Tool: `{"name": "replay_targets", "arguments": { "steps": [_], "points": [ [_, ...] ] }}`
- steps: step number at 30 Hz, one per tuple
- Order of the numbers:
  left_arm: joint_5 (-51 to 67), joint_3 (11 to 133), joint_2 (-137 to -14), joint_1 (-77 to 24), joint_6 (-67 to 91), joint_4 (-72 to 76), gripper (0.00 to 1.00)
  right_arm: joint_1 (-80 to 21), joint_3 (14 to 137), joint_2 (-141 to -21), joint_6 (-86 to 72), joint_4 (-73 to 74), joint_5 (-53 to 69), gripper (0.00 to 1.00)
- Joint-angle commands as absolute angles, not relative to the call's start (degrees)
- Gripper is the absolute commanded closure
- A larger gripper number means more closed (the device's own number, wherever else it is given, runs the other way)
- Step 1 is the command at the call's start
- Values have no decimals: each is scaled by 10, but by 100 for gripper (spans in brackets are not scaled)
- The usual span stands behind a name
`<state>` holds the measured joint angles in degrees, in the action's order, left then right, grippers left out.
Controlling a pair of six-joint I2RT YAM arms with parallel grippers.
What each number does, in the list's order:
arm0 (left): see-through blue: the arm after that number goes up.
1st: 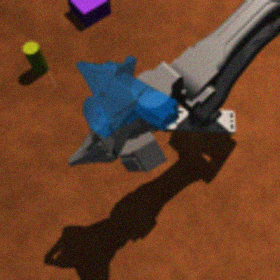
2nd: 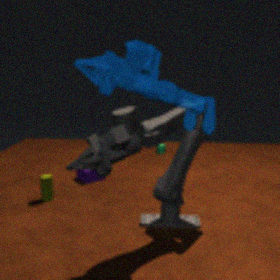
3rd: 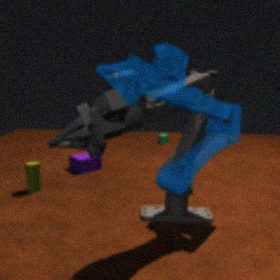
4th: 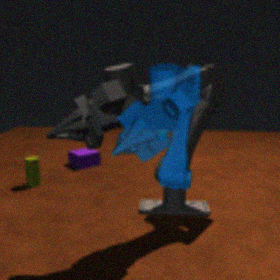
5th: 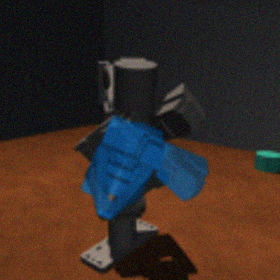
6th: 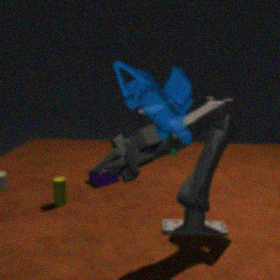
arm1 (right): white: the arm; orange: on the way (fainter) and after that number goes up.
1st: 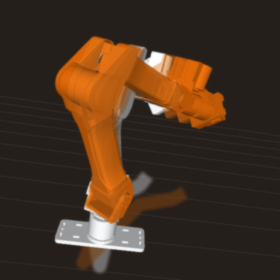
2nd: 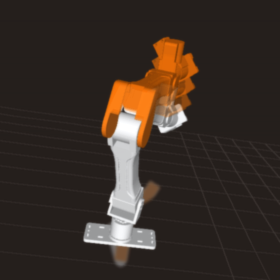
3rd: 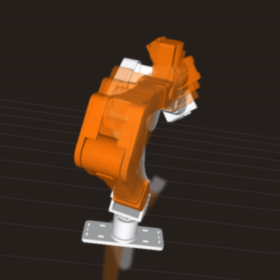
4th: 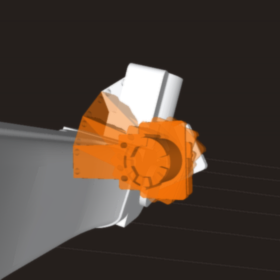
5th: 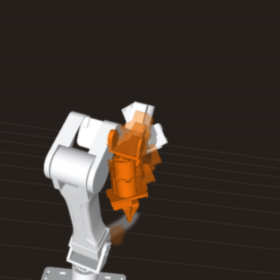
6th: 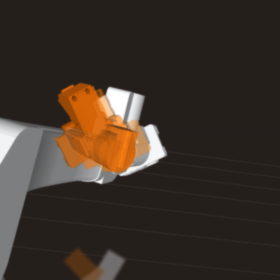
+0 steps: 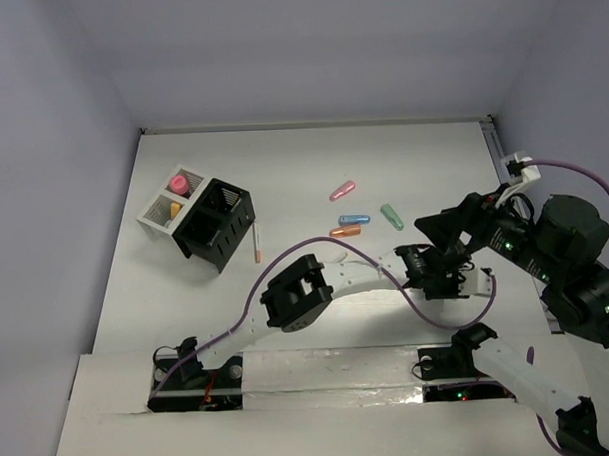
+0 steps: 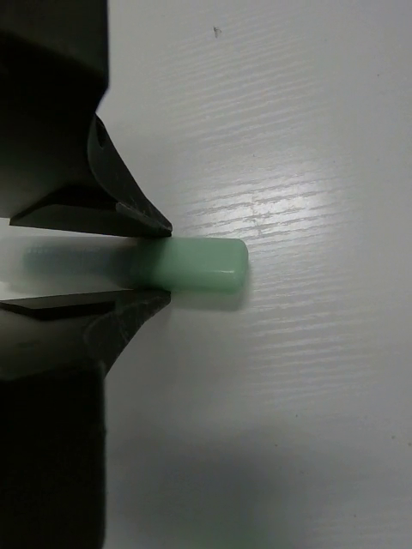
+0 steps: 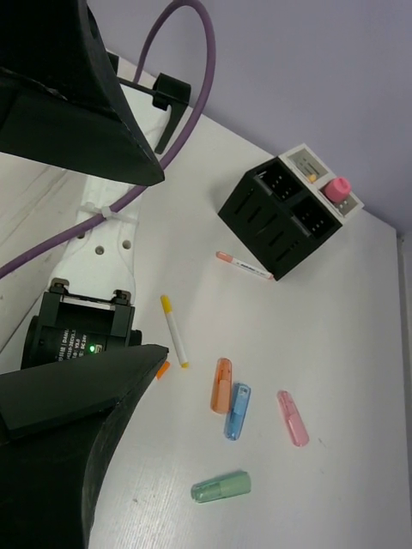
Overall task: Sort the stationery into containers
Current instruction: Pick up the pen from the center of the board.
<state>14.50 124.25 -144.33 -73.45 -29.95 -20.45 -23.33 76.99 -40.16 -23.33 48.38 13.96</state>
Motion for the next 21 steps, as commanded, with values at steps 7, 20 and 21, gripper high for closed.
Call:
{"name": "replay_targets", "arguments": {
  "steps": [7, 20, 21],
  "points": [
    [91, 1193, -1386, -736, -258, -84, 100, -236, 718, -306, -218, 367, 58, 4],
    [82, 968, -1076, -568, -20, 153, 100, -236, 604, -192, -228, 195, -7, 0],
    [76, 938, -1017, -550, -4, 169, 100, -236, 586, -193, -232, 194, -4, 0]
  ]
}}
